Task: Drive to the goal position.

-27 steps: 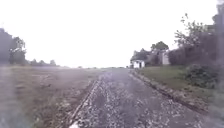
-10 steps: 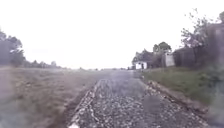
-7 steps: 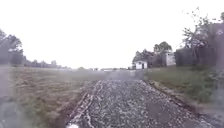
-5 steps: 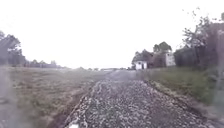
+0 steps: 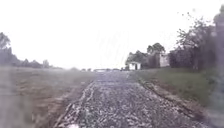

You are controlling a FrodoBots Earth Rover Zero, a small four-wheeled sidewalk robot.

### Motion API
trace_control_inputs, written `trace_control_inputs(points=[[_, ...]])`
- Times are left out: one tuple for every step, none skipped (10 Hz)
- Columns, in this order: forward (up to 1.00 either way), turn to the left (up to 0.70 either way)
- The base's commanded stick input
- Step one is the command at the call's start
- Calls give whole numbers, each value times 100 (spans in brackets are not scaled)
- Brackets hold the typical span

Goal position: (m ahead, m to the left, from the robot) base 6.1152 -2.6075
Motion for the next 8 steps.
trace_control_inputs(points=[[70, 0], [70, 0], [70, 0], [70, 0], [70, 0], [70, 0], [70, 0], [70, 0]])
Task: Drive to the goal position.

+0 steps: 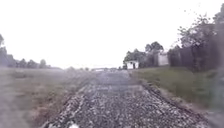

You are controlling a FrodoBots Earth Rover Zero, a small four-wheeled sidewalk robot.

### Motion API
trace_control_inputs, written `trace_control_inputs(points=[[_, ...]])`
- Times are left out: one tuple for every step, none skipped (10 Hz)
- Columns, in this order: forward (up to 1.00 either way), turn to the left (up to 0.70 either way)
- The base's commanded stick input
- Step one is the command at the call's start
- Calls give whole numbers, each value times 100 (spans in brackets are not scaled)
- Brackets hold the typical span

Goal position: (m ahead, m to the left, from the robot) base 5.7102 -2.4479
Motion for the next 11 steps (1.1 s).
trace_control_inputs(points=[[70, 0], [70, 0], [70, 0], [70, 0], [70, 0], [70, 0], [70, 0], [70, 0], [70, 0], [70, 0], [70, 0]])
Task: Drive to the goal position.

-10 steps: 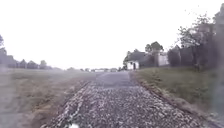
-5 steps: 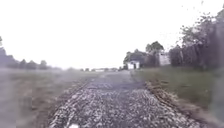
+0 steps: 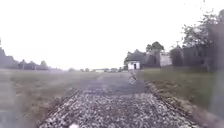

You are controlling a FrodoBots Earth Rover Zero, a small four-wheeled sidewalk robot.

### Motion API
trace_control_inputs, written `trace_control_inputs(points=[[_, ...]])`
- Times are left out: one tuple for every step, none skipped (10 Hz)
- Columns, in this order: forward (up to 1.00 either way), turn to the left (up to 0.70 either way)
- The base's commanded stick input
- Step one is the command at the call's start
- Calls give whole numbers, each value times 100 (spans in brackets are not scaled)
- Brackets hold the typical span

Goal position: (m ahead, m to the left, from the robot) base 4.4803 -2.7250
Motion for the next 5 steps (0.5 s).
trace_control_inputs(points=[[70, 0], [70, 0], [70, 0], [70, 0], [70, 0]])
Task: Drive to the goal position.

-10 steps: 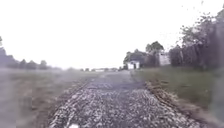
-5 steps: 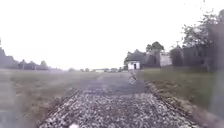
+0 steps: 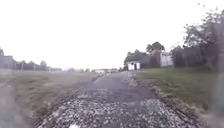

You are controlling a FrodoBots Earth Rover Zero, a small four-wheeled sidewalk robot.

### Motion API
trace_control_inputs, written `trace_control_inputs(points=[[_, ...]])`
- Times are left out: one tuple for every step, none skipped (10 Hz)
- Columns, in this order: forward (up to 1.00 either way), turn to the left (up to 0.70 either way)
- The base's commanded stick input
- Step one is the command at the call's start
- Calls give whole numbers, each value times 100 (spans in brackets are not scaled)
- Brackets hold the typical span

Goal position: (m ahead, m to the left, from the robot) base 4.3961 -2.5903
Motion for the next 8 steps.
trace_control_inputs(points=[[70, 0], [70, 0], [70, 0], [70, 0], [70, 0], [70, 0], [70, 0], [70, 0]])
